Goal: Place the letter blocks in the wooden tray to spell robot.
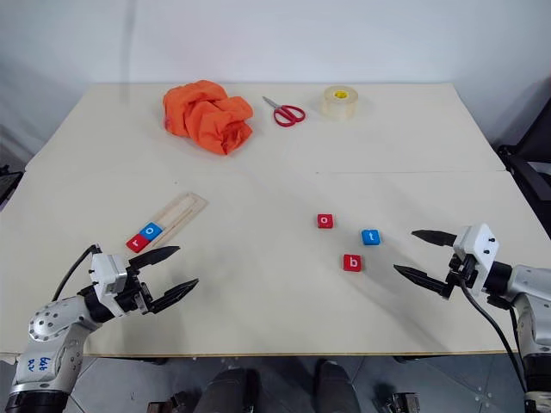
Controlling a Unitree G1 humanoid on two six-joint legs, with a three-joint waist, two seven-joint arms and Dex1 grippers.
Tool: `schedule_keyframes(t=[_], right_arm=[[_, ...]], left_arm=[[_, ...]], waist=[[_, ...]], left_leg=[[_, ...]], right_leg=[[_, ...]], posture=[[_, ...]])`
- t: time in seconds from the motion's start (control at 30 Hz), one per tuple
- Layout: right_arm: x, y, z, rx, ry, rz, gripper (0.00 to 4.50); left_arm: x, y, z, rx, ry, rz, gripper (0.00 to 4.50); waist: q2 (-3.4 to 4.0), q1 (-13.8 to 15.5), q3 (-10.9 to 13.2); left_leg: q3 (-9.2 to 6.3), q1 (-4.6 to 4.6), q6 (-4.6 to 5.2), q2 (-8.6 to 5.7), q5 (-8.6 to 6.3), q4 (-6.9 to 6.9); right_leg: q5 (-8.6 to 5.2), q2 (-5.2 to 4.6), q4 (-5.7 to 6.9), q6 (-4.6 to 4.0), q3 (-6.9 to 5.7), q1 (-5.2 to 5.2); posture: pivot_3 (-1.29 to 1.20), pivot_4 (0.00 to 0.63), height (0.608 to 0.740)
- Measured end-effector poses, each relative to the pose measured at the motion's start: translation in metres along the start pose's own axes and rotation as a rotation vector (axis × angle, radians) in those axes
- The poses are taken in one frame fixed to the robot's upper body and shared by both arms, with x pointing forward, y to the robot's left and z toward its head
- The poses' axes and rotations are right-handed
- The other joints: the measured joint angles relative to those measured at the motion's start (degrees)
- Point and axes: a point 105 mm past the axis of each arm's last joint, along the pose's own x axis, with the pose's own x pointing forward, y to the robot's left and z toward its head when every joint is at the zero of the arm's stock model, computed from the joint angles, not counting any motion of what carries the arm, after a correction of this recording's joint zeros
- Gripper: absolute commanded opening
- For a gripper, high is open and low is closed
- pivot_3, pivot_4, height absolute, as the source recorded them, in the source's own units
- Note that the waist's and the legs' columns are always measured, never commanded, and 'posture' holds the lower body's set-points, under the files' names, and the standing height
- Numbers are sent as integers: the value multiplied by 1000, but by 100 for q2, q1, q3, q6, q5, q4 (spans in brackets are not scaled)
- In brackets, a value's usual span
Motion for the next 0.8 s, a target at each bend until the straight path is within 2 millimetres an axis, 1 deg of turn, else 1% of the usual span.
schedule_keyframes(t=[0.17,0.3,0.4,0.47,0.5,0.53,0.6,0.67,0.8], right_arm=[[1,-4,1,-5,-9,-1,4487],[4,-7,3,-9,-21,-4,4487],[9,-6,4,-12,-26,12,4487],[15,-6,6,-17,-34,28,4487],[16,-6,8,-20,-38,32,4487],[18,-7,9,-23,-42,37,4487],[21,-10,12,-27,-47,44,4487],[25,-11,14,-33,-50,61,4487],[28,-15,19,-42,-55,74,4487]], left_arm=[[-2,6,4,2,0,46,4500],[0,7,5,-12,7,55,4500],[0,6,7,-31,12,56,4500],[-5,7,7,-34,29,83,4500],[-10,7,7,-31,47,101,4500],[-19,10,5,-24,85,138,4500],[-41,17,-3,-27,181,228,4500],[-63,19,-7,-64,237,297,4500],[-88,19,-4,-82,255,363,4500]], waist=[[0,-1,0],[0,-3,0],[0,-9,0],[0,-24,0],[0,-31,0],[0,-38,0],[0,-64,0],[-1,-81,1],[-3,-75,2]], left_leg=[[1,2,0,0,0,3],[3,5,0,0,0,6],[4,6,-1,0,0,7],[6,7,-1,1,1,6],[7,8,-1,2,1,5],[8,9,-1,2,1,4],[8,10,-1,3,1,2],[8,10,-1,2,0,4],[5,10,0,-3,0,5]], right_leg=[[0,0,6,0,3,0],[0,0,10,1,5,1],[1,0,13,1,7,0],[1,1,15,1,11,0],[1,1,15,1,12,-1],[0,2,14,1,13,-1],[0,2,14,0,13,-2],[0,0,15,-1,14,-2],[-1,-8,14,-2,11,-1]], posture=[[0,150,740],[0,150,740],[0,150,740],[0,150,740],[0,150,740],[0,150,740],[0,150,740],[0,150,740],[0,150,740]])
